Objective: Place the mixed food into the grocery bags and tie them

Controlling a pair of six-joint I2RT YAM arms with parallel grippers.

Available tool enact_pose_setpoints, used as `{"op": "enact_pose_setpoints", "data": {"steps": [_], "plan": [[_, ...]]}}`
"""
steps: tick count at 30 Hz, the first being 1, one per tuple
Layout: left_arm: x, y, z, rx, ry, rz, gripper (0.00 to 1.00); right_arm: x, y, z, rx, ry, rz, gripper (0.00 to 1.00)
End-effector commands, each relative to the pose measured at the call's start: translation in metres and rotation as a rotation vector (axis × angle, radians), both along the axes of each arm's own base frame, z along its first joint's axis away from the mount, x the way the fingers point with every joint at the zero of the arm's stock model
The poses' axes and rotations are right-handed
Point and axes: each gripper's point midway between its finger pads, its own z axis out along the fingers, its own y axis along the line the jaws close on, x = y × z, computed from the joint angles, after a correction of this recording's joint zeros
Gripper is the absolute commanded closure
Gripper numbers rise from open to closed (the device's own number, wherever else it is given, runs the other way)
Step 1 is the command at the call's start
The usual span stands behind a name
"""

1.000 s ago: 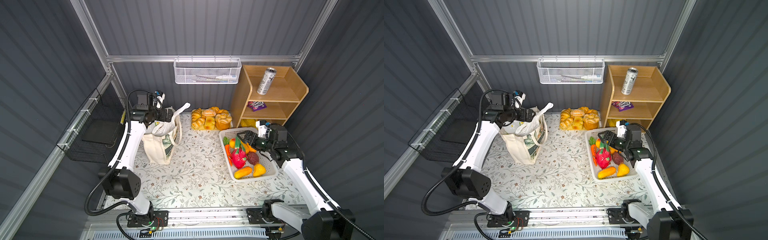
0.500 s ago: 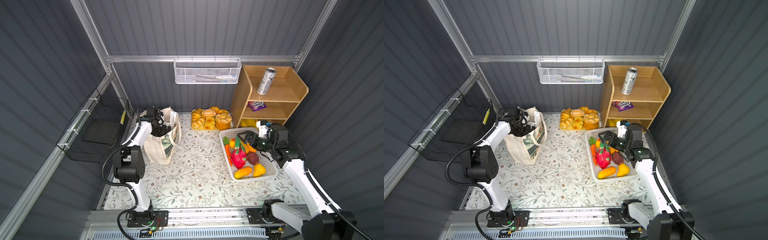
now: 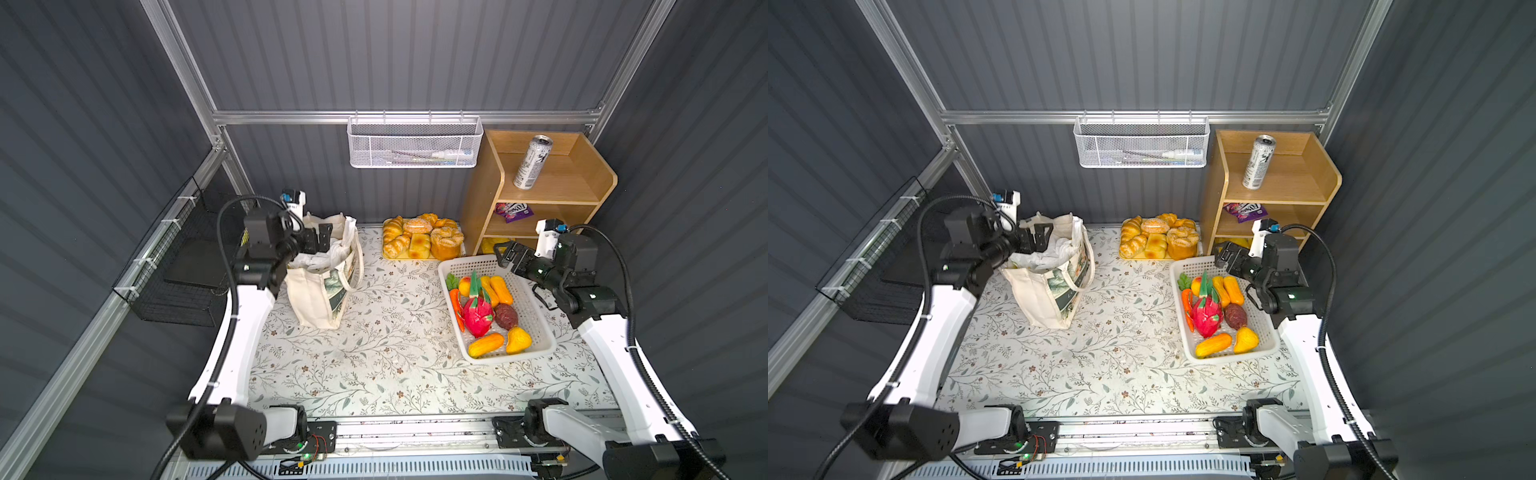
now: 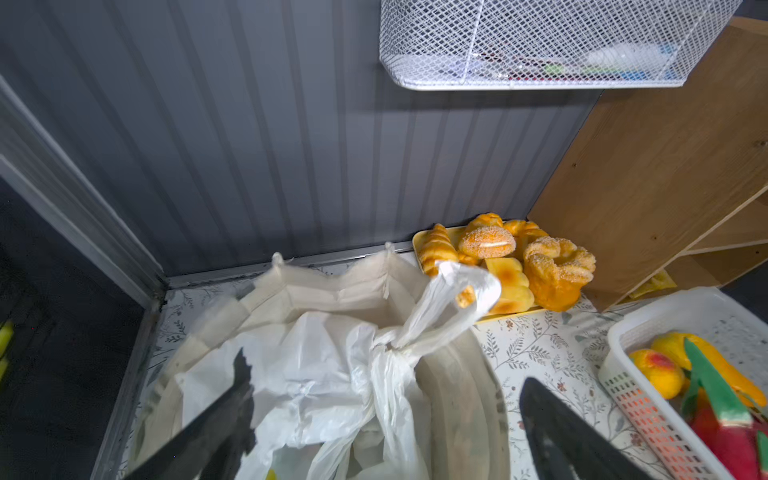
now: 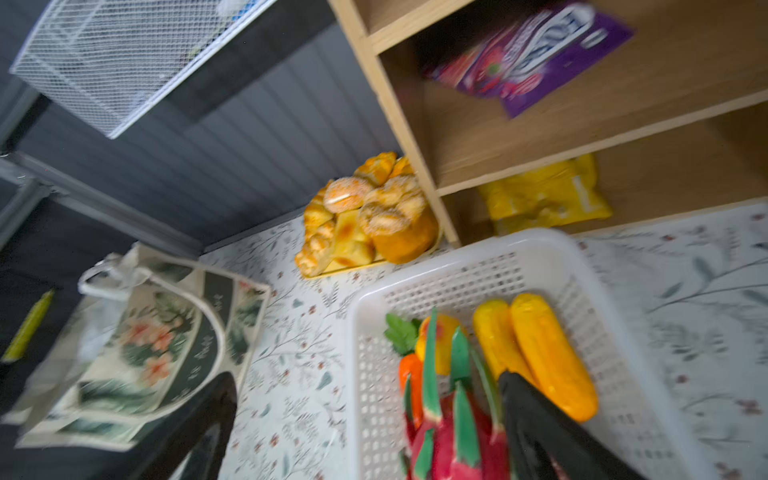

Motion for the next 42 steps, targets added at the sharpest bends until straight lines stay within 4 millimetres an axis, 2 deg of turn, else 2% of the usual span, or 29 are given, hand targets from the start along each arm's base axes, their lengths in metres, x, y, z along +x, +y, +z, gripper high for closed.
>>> {"op": "enact_pose_setpoints", "data": {"steps": [1,3,5,8,9,10,12,13,15,17,18,20,22,24,25,26,27,29,30,32,33,35,37,39,42], "plan": [[0.010,0.025,-0.070,0.009,-0.052,0.149,0.00,0.011,-0.055,-0.023,-0.290,-0.099,-0.220,0.01],[-0.001,0.041,-0.120,0.016,-0.007,0.240,0.00,0.008,-0.083,-0.046,-0.357,-0.079,-0.335,0.01],[-0.010,0.053,-0.166,0.030,0.012,0.311,0.00,0.008,-0.103,-0.078,-0.391,-0.040,-0.387,0.01],[-0.013,0.057,-0.222,0.057,0.055,0.329,0.00,0.013,-0.114,-0.123,-0.441,0.016,-0.379,0.01],[-0.012,0.055,-0.232,0.069,0.038,0.316,0.00,0.017,-0.110,-0.124,-0.476,-0.012,-0.351,0.01],[-0.009,0.056,-0.235,0.062,-0.015,0.321,0.00,0.020,-0.107,-0.120,-0.502,-0.070,-0.335,0.01],[-0.001,0.053,-0.238,0.113,0.001,0.292,0.00,0.024,-0.099,-0.118,-0.501,-0.150,-0.306,0.01],[0.006,0.056,-0.241,0.106,-0.014,0.310,0.00,0.027,-0.096,-0.125,-0.492,-0.163,-0.287,0.01],[0.008,0.050,-0.261,0.120,0.005,0.266,0.00,0.035,-0.083,-0.130,-0.505,-0.144,-0.226,0.01],[0.007,0.049,-0.263,0.114,-0.023,0.259,0.00,0.043,-0.078,-0.126,-0.501,-0.180,-0.205,0.01],[0.005,0.049,-0.268,0.118,0.022,0.259,0.00,0.044,-0.076,-0.127,-0.502,-0.164,-0.195,0.01],[0.011,0.048,-0.264,0.108,-0.011,0.251,0.00,0.042,-0.073,-0.127,-0.503,-0.172,-0.211,0.01],[0.012,0.046,-0.270,0.121,0.034,0.236,0.00,0.036,-0.072,-0.139,-0.494,-0.117,-0.221,0.01],[0.014,0.043,-0.269,0.123,0.023,0.217,0.00,0.031,-0.070,-0.165,-0.521,-0.088,-0.218,0.01],[0.013,0.042,-0.270,0.122,0.039,0.211,0.00,0.029,-0.071,-0.169,-0.538,-0.075,-0.233,0.01],[0.014,0.040,-0.270,0.120,0.031,0.202,0.00,0.030,-0.064,-0.165,-0.531,-0.097,-0.191,0.01],[0.016,0.039,-0.269,0.119,0.025,0.190,0.00,0.031,-0.059,-0.163,-0.520,-0.180,-0.171,0.01],[0.017,0.038,-0.271,0.119,0.046,0.189,0.00,0.030,-0.066,-0.169,-0.497,-0.218,-0.201,0.01],[0.017,0.039,-0.271,0.116,0.044,0.191,0.00,0.027,-0.072,-0.178,-0.449,-0.167,-0.188,0.01],[0.018,0.040,-0.271,0.112,0.051,0.198,0.00,0.029,-0.081,-0.181,-0.401,-0.219,-0.210,0.01],[0.019,0.041,-0.273,0.106,0.058,0.199,0.00,0.028,-0.080,-0.186,-0.394,-0.145,-0.194,0.01],[0.019,0.043,-0.272,0.101,0.057,0.201,0.00,0.029,-0.081,-0.178,-0.401,-0.232,-0.212,0.01],[0.019,0.043,-0.272,0.101,0.059,0.201,0.00,0.026,-0.081,-0.182,-0.393,-0.170,-0.209,0.01],[0.019,0.043,-0.272,0.101,0.059,0.200,0.00,0.027,-0.079,-0.178,-0.399,-0.228,-0.203,0.01],[0.019,0.043,-0.273,0.100,0.060,0.201,0.00,0.029,-0.075,-0.182,-0.394,-0.194,-0.174,0.01]]}}
